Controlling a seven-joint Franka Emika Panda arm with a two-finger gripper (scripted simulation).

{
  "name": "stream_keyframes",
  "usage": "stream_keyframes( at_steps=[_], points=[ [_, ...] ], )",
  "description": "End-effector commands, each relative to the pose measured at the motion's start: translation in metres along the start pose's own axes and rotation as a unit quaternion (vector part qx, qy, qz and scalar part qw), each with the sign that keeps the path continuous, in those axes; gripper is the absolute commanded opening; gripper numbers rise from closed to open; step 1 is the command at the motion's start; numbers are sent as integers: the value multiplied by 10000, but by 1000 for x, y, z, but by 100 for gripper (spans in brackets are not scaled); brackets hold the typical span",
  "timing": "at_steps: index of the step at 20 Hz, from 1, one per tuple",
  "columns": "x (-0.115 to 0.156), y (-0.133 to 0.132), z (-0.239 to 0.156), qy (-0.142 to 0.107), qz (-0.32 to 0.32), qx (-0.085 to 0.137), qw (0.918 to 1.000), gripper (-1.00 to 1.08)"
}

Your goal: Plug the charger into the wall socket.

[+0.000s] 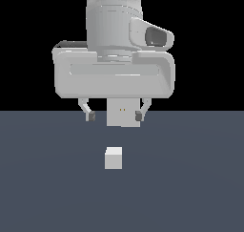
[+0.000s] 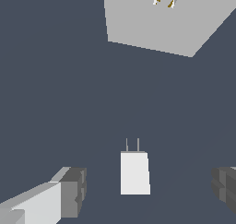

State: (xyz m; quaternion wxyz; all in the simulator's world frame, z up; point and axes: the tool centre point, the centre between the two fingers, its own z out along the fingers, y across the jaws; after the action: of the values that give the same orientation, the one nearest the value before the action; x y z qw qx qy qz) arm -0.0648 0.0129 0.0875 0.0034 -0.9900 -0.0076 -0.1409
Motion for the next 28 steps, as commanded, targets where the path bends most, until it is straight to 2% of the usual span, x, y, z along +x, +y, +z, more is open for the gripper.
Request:
stream_keyframes(
  at_steps=[1, 11, 20, 28],
  points=[
    [-5, -1, 6, 87, -16, -2, 10000, 100],
    [-14, -2, 21, 260, -48, -8, 9997, 100],
    [-17, -2, 27, 259, -49, -8, 9997, 100],
    [-26, -2, 56, 266, -49, -8, 9996, 100]
  ],
)
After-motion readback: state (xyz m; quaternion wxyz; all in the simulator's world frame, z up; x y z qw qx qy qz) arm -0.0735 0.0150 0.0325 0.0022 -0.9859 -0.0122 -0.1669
